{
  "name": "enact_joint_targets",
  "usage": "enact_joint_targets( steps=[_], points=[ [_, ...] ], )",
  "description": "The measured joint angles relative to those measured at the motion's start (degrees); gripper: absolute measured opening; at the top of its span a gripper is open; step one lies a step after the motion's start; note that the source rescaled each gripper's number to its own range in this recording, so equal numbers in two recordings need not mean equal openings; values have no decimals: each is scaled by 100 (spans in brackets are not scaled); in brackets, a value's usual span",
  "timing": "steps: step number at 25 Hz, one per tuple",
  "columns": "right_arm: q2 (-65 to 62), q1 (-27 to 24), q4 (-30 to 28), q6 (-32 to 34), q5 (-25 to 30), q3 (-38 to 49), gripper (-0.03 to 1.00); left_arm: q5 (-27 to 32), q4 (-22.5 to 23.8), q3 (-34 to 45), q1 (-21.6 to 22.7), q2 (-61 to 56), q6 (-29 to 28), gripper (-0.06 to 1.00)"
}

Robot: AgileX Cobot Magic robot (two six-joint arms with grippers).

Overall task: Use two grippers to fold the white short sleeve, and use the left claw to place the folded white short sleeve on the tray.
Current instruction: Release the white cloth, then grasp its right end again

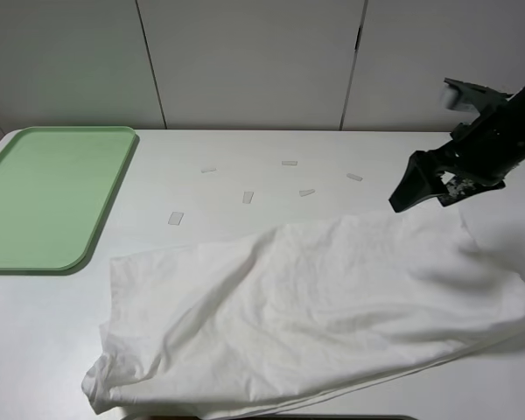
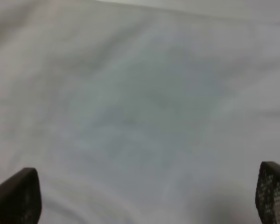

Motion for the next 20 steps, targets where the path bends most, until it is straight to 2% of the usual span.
enact_joint_targets(
  steps=[4,9,20],
  points=[
    [343,-550,-576,251,-120,-11,100,5,0,0,0,0,0,100],
    [823,-953,-932,388,-179,-11,100,5,0,0,0,0,0,100],
    [1518,-1038,-877,382,-321,53,100,0,4,0,0,0,0,100]
  ],
)
